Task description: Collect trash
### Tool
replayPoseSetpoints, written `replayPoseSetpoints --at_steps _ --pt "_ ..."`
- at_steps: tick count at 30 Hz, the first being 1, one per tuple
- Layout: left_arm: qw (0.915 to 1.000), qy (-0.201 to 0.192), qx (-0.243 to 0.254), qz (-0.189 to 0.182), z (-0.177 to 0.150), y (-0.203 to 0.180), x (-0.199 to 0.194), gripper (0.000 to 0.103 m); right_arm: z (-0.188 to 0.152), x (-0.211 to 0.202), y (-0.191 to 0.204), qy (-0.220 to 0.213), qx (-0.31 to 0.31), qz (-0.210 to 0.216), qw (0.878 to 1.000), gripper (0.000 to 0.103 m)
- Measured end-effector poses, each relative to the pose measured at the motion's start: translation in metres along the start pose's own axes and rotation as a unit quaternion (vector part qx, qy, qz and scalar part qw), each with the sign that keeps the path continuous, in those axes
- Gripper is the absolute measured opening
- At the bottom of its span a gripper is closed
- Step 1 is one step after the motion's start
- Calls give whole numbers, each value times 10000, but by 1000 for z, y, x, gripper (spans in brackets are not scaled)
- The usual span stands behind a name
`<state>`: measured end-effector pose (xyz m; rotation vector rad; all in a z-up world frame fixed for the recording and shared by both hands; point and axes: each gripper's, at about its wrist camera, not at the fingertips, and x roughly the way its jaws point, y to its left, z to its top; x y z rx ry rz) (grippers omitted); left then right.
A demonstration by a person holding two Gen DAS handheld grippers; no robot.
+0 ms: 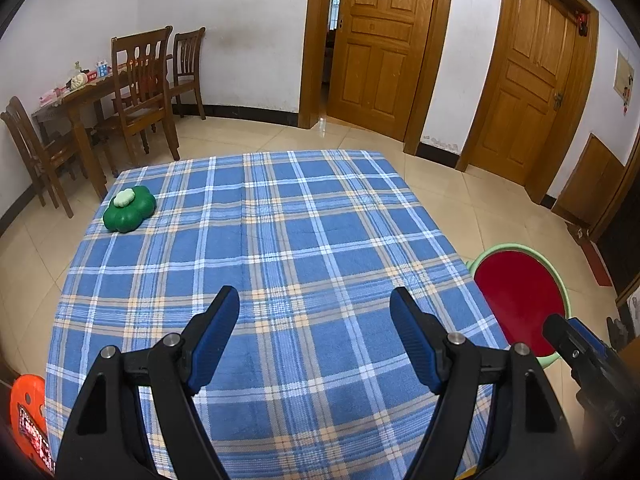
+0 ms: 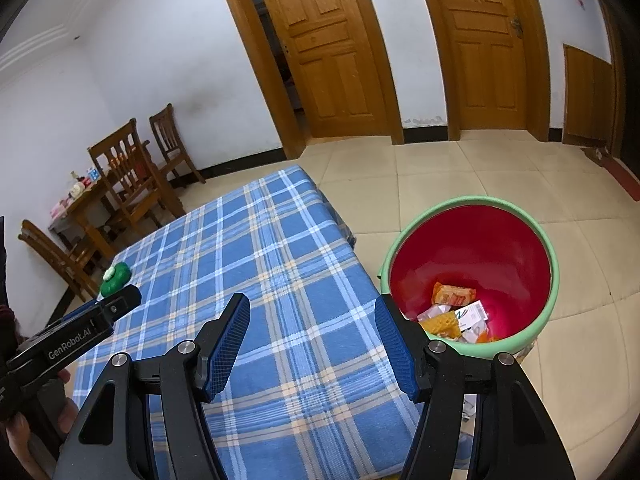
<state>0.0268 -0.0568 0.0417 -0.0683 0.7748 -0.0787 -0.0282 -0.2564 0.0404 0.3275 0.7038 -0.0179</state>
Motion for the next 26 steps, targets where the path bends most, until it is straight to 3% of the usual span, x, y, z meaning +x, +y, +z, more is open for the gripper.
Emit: replayPoseSetpoints --at_steps 26 --pt "10000 4 -79 2 2 3 -6 77 3 -3 5 -30 -56 25 10000 66"
